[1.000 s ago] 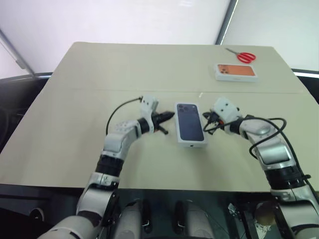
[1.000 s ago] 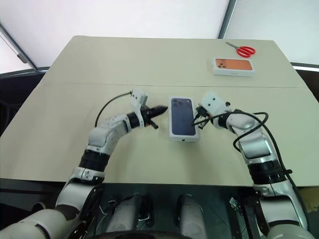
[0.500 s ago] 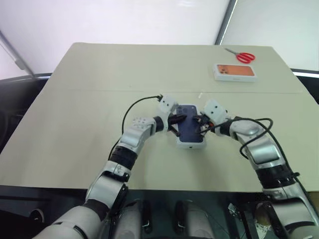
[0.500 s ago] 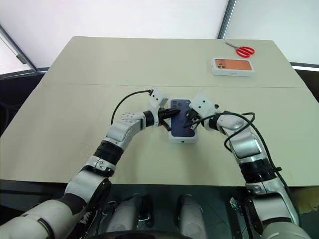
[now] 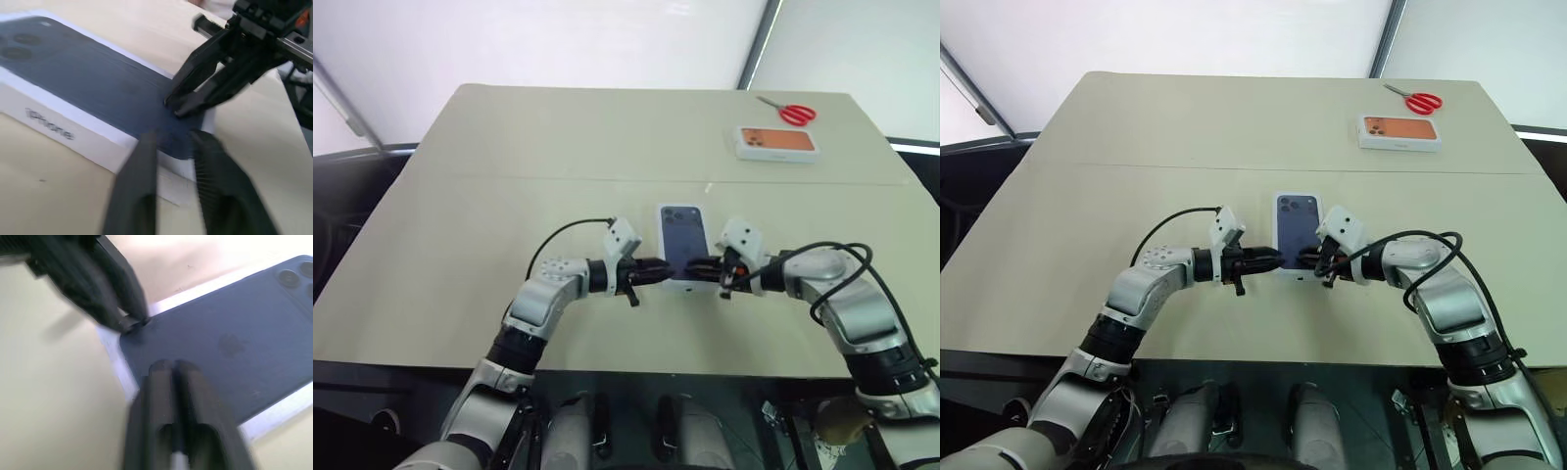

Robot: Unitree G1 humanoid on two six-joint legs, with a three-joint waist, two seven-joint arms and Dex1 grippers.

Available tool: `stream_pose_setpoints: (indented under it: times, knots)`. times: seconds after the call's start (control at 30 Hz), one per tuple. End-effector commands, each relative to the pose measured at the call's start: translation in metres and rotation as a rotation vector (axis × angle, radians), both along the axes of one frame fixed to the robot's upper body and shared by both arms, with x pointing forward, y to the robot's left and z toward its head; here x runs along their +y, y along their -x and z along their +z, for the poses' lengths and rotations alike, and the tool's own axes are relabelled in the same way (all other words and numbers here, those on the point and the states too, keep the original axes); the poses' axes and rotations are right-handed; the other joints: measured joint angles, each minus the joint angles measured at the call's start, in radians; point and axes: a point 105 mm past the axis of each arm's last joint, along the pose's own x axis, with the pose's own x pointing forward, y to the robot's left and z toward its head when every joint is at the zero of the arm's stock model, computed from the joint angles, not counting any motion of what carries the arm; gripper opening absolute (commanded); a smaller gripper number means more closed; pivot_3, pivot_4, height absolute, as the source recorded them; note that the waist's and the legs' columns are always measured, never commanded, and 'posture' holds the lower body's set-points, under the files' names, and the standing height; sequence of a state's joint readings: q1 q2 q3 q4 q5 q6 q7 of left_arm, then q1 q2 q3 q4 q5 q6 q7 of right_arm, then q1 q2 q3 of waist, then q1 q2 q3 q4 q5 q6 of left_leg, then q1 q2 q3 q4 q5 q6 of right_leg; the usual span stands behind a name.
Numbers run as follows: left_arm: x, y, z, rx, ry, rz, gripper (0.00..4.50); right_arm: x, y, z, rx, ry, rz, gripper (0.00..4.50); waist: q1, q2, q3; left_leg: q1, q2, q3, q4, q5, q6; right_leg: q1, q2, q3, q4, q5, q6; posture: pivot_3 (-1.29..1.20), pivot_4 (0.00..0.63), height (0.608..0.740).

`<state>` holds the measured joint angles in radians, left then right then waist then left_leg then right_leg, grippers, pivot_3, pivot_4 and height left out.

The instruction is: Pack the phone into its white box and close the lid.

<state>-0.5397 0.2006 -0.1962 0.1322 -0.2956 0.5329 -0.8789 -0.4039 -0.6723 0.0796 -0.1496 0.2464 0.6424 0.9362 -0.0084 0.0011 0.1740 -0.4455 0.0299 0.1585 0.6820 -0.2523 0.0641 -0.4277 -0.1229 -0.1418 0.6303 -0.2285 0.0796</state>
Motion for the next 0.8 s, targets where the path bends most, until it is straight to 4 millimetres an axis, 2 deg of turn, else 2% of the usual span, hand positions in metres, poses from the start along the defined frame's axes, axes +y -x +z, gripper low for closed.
stream_pose_setpoints:
  times: [0.03, 0.13, 0.17, 0.37, 0.5, 0.6, 0.8]
  knots:
    - [0.035, -0.024, 0.032, -0.127, 0.031, 0.141, 2.86, -0.017, -0.016, 0.029, -0.133, -0.047, -0.083, 2.41, -0.002, 0.0, 0.0, -0.001, 0.0, 0.0, 0.0, 0.001, -0.002, -0.001, 0.0, 0.0, 0.0, 0.0, 0.0, 0.0, 0.15, 0.738]
    - [0.07, -0.033, 0.042, -0.162, 0.023, 0.218, 4.44, -0.021, -0.017, 0.036, -0.169, -0.061, -0.078, 4.02, -0.004, 0.0, 0.0, 0.0, 0.0, 0.0, -0.001, 0.001, -0.002, -0.001, 0.001, 0.0, 0.0, 0.0, 0.0, 0.0, 0.15, 0.738]
    - [0.083, -0.035, 0.047, -0.183, 0.025, 0.242, 4.5, -0.025, -0.017, 0.038, -0.177, -0.065, -0.083, 4.46, -0.004, 0.0, 0.0, 0.0, 0.0, 0.001, -0.001, 0.002, -0.002, -0.001, 0.001, 0.0, 0.0, 0.0, 0.0, 0.0, 0.15, 0.738]
    - [0.144, -0.026, 0.051, -0.205, -0.046, 0.311, 4.5, -0.053, -0.001, 0.04, -0.177, -0.064, -0.041, 4.46, 0.002, 0.0, 0.0, 0.0, 0.0, 0.001, 0.0, 0.001, -0.002, 0.0, 0.002, 0.0, 0.0, 0.0, 0.0, 0.0, 0.15, 0.738]
    - [0.164, -0.021, 0.047, -0.236, -0.093, 0.346, 4.5, -0.064, 0.003, 0.05, -0.222, -0.063, -0.037, 4.46, 0.0, 0.0, 0.001, 0.0, 0.0, 0.001, 0.0, 0.001, -0.002, 0.0, 0.001, 0.0, 0.0, 0.0, 0.0, 0.0, 0.15, 0.738]
    - [0.192, -0.008, 0.03, -0.2, -0.166, 0.395, 4.5, -0.088, 0.008, 0.044, -0.204, -0.041, -0.097, 4.46, -0.003, 0.0, 0.001, 0.001, 0.0, 0.001, -0.001, -0.001, -0.005, 0.0, 0.0, 0.0, -0.001, 0.0, 0.0, 0.0, 0.15, 0.738]
    - [0.206, 0.001, 0.033, -0.223, -0.185, 0.445, 4.5, -0.112, 0.008, 0.035, -0.191, -0.003, -0.174, 4.46, 0.0, 0.001, 0.001, 0.0, 0.0, 0.001, -0.002, -0.001, -0.006, -0.001, -0.001, 0.0, -0.001, -0.001, -0.002, 0.0, 0.15, 0.738]
